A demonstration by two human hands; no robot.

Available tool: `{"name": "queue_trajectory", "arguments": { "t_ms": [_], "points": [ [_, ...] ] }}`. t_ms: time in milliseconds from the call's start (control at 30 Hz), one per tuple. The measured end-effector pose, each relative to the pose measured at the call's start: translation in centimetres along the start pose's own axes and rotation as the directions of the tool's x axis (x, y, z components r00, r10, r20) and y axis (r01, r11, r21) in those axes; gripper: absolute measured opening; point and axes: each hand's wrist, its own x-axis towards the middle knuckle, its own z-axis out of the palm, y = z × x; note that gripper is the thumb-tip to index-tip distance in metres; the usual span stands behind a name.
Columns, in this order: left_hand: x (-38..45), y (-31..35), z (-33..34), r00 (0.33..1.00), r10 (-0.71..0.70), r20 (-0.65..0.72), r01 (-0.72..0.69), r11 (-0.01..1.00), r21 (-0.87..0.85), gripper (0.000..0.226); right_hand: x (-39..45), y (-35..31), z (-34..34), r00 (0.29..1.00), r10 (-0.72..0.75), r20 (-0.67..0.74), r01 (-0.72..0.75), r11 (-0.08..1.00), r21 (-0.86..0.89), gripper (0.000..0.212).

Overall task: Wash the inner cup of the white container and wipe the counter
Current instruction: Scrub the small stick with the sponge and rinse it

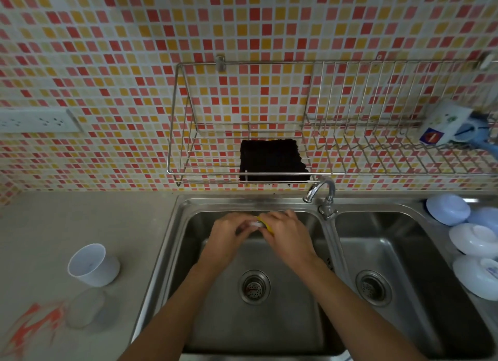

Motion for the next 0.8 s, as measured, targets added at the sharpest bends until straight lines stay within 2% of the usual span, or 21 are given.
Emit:
{"name": "queue_trajectory", "arguments": {
  "t_ms": [67, 167, 200, 267, 367, 500, 667, 800],
  "points": [
    [0.1, 0.1, 0.1, 0.998, -0.048, -0.042, 0.047, 0.999, -0.025, 0.017, 0.2, 0.1, -0.1, 1.000, 0.017, -0.009, -0.017, 1.000, 0.023, 0.033],
    [0.2, 0.5, 0.6, 0.953, -0.254, -0.168, 0.227, 0.960, -0.165, 0.010, -0.5, -0.3, 0.1, 0.982, 0.179, -0.066, -0.169, 0.976, 0.134, 0.041],
    [0.2, 0.5, 0.9, 0.934, -0.311, -0.176, 0.270, 0.937, -0.223, 0.007, -1.0, -0.8, 0.3, 0.972, 0.223, -0.080, -0.207, 0.964, 0.170, 0.043],
    [0.2, 0.4, 1.3, 0.918, -0.368, -0.147, 0.314, 0.901, -0.298, 0.006, -2.2, -2.5, 0.6, 0.970, 0.220, -0.102, -0.194, 0.958, 0.213, 0.046],
    [0.3, 0.3, 1.7, 0.912, -0.395, -0.111, 0.336, 0.874, -0.351, 0.008, -2.4, -3.0, 0.9, 0.976, 0.177, -0.131, -0.137, 0.953, 0.269, 0.048],
    [0.4, 1.1, 1.9, 0.895, -0.428, -0.128, 0.361, 0.861, -0.360, 0.005, -1.4, -0.9, 1.0, 0.933, 0.350, -0.077, -0.326, 0.918, 0.228, 0.044],
    [0.6, 0.7, 1.5, 0.908, -0.406, -0.107, 0.348, 0.870, -0.350, 0.014, -2.2, -3.5, 0.3, 0.972, 0.185, -0.143, -0.145, 0.957, 0.253, 0.047],
    [0.4, 0.6, 1.5, 0.911, -0.389, -0.134, 0.330, 0.886, -0.327, 0.012, -1.0, -1.1, 0.4, 0.959, 0.276, -0.070, -0.260, 0.948, 0.183, 0.046]
  ]
}}
